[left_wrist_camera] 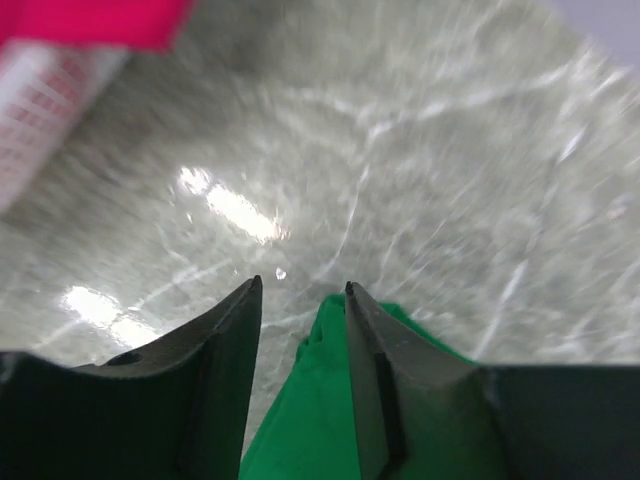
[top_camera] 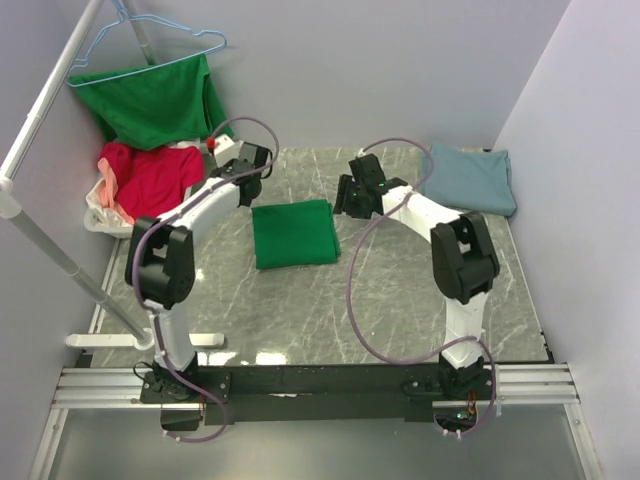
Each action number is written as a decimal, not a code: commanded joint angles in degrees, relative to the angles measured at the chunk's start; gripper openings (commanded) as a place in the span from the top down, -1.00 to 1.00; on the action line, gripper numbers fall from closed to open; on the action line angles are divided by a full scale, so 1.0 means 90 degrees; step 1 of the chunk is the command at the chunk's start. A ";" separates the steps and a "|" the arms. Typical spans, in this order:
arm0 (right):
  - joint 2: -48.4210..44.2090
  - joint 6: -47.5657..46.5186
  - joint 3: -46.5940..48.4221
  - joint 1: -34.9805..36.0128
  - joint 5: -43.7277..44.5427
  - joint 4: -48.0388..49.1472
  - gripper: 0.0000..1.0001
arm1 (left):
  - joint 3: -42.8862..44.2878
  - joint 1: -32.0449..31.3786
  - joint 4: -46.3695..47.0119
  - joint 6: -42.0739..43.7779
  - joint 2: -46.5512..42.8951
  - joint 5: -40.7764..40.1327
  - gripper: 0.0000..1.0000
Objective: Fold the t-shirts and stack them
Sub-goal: Fold the tshirt, then neatly place the folded tshirt to the corner
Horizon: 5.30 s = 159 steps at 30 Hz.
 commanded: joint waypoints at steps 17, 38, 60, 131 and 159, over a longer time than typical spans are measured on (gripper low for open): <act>-0.0655 -0.0587 -0.1589 -0.0008 -0.1442 0.1815 -0.81 | -0.2910 0.0035 0.0146 -0.0837 -0.3023 0.1825 0.06; 0.0839 0.0243 -0.1609 -0.0223 -0.3648 0.3133 -0.52 | -0.3438 0.0035 -0.0567 -0.1189 -0.4645 0.1796 -0.04; 0.1007 -0.0440 -0.0584 -0.0213 -0.3544 0.1603 1.00 | -0.3185 0.0035 -0.0723 -0.1003 -0.4812 0.1688 -0.07; 0.2198 -0.1056 0.4759 -0.3611 0.5422 -0.1281 1.00 | -0.2755 0.0026 -0.0371 -0.0632 -0.3190 0.1971 -0.05; 0.2013 -0.0890 0.4506 -0.3720 0.5228 -0.1144 -0.57 | -0.2901 -0.0033 -0.0010 -0.0300 -0.3220 0.2099 -0.27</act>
